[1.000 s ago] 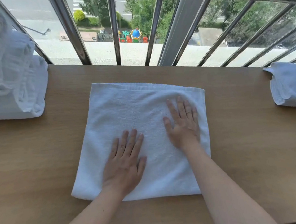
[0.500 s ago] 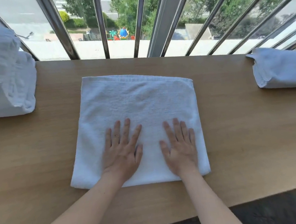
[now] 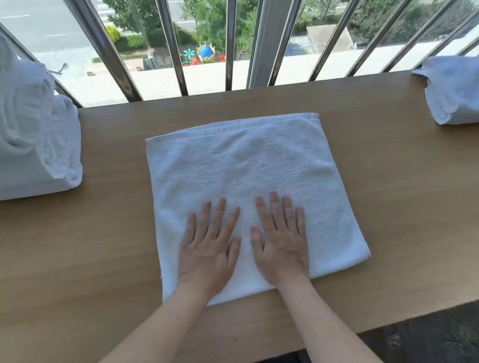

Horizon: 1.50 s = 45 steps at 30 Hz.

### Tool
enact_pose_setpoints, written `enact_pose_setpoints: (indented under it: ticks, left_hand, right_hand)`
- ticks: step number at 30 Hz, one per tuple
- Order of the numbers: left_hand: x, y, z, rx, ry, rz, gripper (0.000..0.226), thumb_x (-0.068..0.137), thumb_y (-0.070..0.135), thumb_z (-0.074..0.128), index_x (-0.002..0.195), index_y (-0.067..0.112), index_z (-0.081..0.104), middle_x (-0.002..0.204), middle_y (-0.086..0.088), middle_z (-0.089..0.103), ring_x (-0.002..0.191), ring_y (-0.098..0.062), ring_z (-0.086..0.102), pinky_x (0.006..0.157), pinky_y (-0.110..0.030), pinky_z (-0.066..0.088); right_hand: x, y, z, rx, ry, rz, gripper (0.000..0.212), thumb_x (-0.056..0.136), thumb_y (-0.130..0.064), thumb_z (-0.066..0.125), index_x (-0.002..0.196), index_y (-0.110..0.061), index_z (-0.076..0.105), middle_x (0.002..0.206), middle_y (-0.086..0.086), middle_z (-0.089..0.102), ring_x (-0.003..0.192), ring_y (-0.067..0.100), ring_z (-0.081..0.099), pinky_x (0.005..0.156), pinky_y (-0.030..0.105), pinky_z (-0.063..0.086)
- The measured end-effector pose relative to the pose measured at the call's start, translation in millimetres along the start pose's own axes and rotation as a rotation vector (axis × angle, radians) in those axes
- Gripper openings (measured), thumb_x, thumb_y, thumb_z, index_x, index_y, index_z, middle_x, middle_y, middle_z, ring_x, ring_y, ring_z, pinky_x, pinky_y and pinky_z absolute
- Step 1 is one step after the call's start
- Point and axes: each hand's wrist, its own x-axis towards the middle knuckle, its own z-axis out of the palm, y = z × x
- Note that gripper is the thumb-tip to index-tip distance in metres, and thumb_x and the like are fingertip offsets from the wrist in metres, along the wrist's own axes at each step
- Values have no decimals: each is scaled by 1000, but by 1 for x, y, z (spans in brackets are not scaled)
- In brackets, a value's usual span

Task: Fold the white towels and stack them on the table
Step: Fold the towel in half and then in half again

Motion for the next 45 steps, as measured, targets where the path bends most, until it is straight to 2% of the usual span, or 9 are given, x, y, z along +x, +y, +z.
enact_pose_setpoints:
  ticks: [5, 10, 14, 17, 22, 30, 35, 41, 45]
  left_hand:
    - [38, -52, -18, 62, -30, 32, 65, 101, 57, 21, 161, 34, 8, 169, 3, -1, 155, -21, -8, 125, -46, 0]
    - [127, -98, -46, 25, -17, -150, 66, 98, 60, 14, 159, 40, -3, 168, 8, -10, 154, -17, -16, 125, -42, -8]
    - [169, -109, -64, 0, -61, -325, 64, 102, 53, 11, 161, 29, 0, 169, 3, -11, 153, -22, -20, 124, -43, -10]
    - [144, -65, -57, -98, 33, -239, 63, 104, 47, 12, 161, 23, -1, 168, -1, -13, 153, -24, -20, 123, -42, -13]
    - [6, 10, -3, -74, 3, 13, 61, 103, 42, 30, 161, 27, 15, 169, -2, 4, 156, -25, -2, 124, -50, 6]
    - [-26, -19, -1, 63, -41, -57, 67, 100, 53, 28, 161, 29, 12, 169, 2, 2, 156, -24, -1, 123, -50, 9]
    - [-26, -16, -1, 94, -13, -91, 67, 100, 53, 25, 161, 28, 11, 169, -1, 0, 156, -27, -2, 123, -52, 9]
    - [-25, -9, -9, 98, -33, -119, 68, 99, 53, 24, 161, 29, 8, 169, -1, 2, 155, -26, -2, 124, -53, 11]
    - [-27, -9, -7, 110, -22, -142, 67, 100, 54, 19, 161, 29, 7, 169, 1, -1, 155, -25, -5, 125, -52, 8]
  right_hand:
    - [-2, -1, 7, -53, 41, -62, 70, 98, -56, 32, 160, -34, 8, 169, 4, 2, 155, 31, 1, 122, 58, 10]
    - [1, 1, 11, -66, 91, -72, 74, 95, -55, 38, 160, -33, 12, 169, 4, 6, 154, 33, 6, 120, 61, 13]
    - [4, -1, 10, -65, 89, -53, 72, 94, -53, 37, 160, -32, 16, 168, 3, 9, 154, 32, 8, 120, 61, 13]
    - [3, -2, 8, -74, 92, -47, 70, 95, -50, 38, 159, -31, 19, 168, 3, 12, 154, 31, 9, 120, 60, 14]
    - [5, -2, 8, -37, 79, -26, 66, 96, -46, 36, 159, -31, 22, 168, 2, 11, 155, 28, 6, 121, 59, 13]
    - [1, -4, 0, -46, 4, -28, 66, 98, -47, 34, 160, -32, 15, 168, 1, 7, 155, 27, 1, 123, 56, 7]
    - [23, -17, -11, 45, 65, -6, 54, 97, -42, 42, 149, -27, 37, 156, 6, 35, 150, 33, 19, 122, 55, 11]
    - [112, -30, -14, -49, -130, -420, 58, 102, -52, 30, 157, -41, 17, 169, -3, 3, 155, 23, 0, 124, 46, -7]
    - [176, 38, -34, -111, -125, 31, 64, 99, -61, 11, 158, -40, -3, 167, -6, -13, 153, 18, -14, 123, 45, -12]
